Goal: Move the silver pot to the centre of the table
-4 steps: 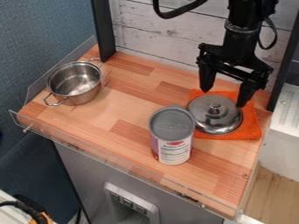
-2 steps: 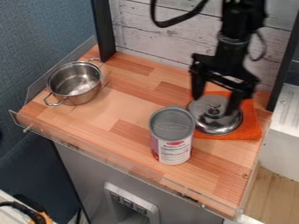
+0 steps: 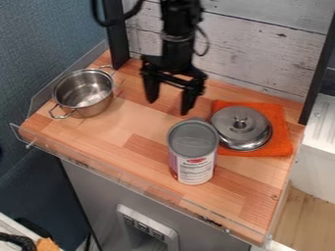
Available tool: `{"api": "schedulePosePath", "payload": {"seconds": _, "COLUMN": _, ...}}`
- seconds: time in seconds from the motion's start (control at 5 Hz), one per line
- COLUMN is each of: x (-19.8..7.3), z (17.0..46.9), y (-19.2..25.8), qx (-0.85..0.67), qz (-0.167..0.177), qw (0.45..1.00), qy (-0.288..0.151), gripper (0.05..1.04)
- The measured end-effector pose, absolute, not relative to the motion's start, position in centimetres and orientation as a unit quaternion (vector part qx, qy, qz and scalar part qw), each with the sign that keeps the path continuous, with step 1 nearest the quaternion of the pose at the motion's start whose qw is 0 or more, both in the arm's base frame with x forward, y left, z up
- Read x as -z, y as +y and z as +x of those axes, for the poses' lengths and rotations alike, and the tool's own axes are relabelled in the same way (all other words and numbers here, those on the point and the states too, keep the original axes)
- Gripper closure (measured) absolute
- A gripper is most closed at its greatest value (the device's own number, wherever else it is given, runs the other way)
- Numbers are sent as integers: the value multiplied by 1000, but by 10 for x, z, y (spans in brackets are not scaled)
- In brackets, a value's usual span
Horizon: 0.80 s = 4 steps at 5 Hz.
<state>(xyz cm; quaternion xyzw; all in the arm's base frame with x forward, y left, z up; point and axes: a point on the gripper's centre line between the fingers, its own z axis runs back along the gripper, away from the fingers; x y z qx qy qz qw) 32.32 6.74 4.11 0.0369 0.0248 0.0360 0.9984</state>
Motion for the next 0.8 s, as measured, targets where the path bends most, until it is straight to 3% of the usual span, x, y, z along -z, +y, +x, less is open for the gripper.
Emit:
{"api": "schedulePosePath", "payload": {"seconds": 0.2, "x": -43, "z": 308, "y": 116, "qx": -61, "qz": 46, "qw": 997, "qy": 20, "gripper": 82}}
{"api": "schedulePosePath", "payload": {"seconds": 0.8, "x": -44, "z": 293, "y": 160, "qx": -86, "qz": 69, "qw": 994, "qy": 26, "gripper": 82}}
